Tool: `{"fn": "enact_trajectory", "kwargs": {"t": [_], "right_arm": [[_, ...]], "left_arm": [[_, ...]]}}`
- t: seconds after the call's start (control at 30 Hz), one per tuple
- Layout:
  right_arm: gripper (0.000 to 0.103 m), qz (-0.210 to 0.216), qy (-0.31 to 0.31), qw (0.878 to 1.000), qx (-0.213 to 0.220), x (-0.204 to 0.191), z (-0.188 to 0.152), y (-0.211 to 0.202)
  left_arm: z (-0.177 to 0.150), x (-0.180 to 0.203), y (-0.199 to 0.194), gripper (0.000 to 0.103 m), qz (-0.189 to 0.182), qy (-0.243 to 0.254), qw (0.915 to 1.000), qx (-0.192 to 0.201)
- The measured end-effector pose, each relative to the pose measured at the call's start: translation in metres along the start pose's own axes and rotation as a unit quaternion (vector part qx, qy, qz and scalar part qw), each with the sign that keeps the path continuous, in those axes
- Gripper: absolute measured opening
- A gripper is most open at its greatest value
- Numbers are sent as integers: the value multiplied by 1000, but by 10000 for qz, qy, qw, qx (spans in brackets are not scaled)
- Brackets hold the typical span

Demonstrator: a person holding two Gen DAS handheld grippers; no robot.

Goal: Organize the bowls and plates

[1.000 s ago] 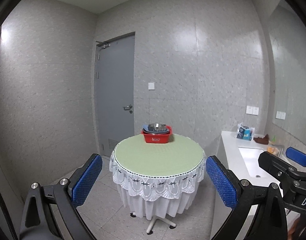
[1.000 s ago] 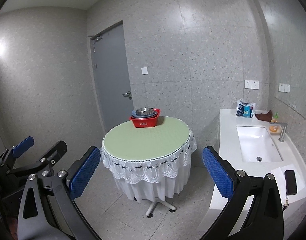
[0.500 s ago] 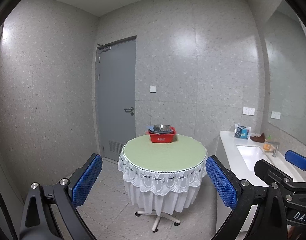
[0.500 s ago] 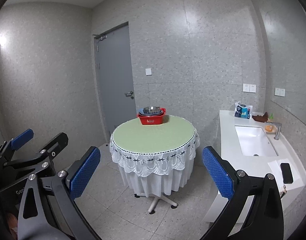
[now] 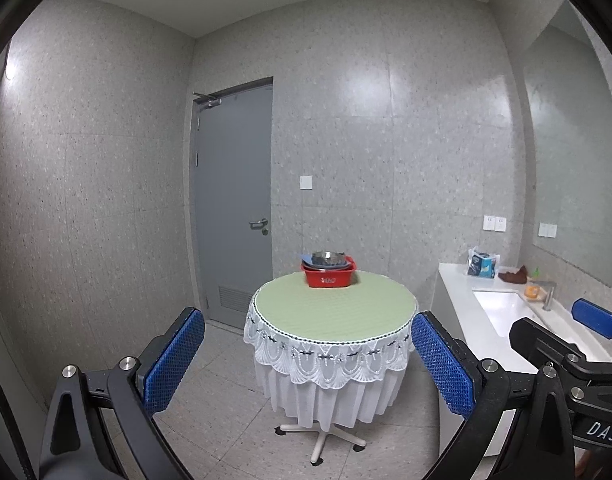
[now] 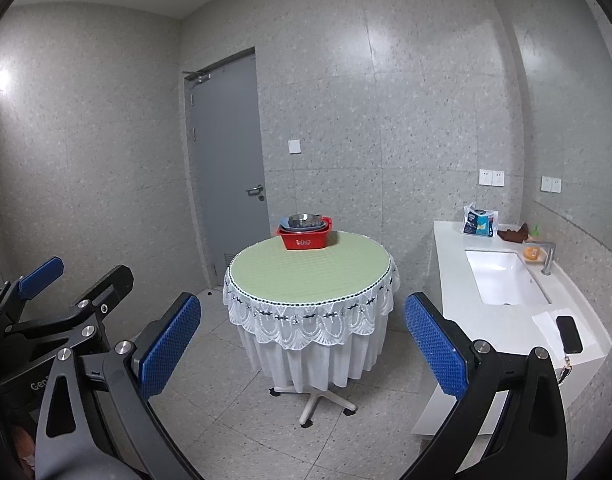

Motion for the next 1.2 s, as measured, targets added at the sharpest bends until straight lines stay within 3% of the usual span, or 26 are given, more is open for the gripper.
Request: {"fn": "enact_trajectory", "kwargs": {"t": [0.33, 1.2], "right_arm": [[103, 45, -37, 10000, 13, 2, -1, 14], [103, 199, -62, 9998, -61, 21, -1, 48]], "left_arm": [[0, -7, 17, 102, 34, -29, 10000, 48], [-9, 19, 77, 102, 145, -19, 9999, 5]]}}
Point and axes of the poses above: each gripper's, at about its wrist camera, not at the fingertips, and y roughly the way its jaws point, x to its right, z to its top, the point moved 6 cm from there along y, roughly the way its jaws point, and after that the axes turned 7 degrees about -y, right-handed, at the moved point
